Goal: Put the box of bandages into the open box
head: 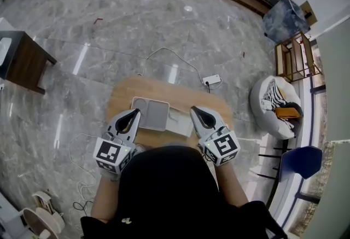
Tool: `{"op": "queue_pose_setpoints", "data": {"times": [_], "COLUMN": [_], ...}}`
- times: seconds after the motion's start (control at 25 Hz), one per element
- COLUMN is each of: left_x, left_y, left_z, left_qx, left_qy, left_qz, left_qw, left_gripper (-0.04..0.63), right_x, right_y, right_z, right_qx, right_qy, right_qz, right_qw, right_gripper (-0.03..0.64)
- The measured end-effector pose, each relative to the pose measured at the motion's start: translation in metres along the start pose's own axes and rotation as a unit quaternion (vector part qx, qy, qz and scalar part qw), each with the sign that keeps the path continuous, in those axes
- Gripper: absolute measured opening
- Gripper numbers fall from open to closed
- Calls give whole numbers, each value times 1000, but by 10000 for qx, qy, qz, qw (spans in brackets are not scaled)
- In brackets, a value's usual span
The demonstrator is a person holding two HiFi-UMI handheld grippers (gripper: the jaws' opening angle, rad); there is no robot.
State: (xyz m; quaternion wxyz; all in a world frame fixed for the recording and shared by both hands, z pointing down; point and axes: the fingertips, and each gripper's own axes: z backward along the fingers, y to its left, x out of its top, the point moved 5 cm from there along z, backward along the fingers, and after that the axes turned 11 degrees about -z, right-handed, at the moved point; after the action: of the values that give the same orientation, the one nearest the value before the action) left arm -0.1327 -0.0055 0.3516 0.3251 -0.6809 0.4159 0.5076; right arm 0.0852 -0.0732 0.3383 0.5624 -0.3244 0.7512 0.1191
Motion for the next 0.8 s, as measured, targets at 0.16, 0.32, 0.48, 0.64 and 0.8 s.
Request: {"op": "queue_pose_setpoints", "data": {"times": [0.16,0.32,0.48,0.64,0.8], "left_x": [13,21,29,38,41], "left_y": [-4,-7,-13,-12,-12], "left_z": [0,-1,1,4,8], "left_qx": [-79,-145,-310,-261,-236], "left_qy": [-91,-227,-421,-473,-516], "left_qz": [-30,-13,-132,-132,-141], "left_qw": [9999,9996,9985,9985,9983], "left_gripper": [11,11,11,11,11], "right_x": [14,19,17,13,12], "right_y": [6,12,14,14,18], "right_z": [13,20,23,21,20], "right_qx": [57,95,14,-52,10], "right_qy": [-392,-650,-651,-639,-651], "right_qz": [1,17,87,91,21], "right_qw": [9992,9978,9978,9979,9979], "right_gripper": [-2,-2,-2,-2,-2]}}
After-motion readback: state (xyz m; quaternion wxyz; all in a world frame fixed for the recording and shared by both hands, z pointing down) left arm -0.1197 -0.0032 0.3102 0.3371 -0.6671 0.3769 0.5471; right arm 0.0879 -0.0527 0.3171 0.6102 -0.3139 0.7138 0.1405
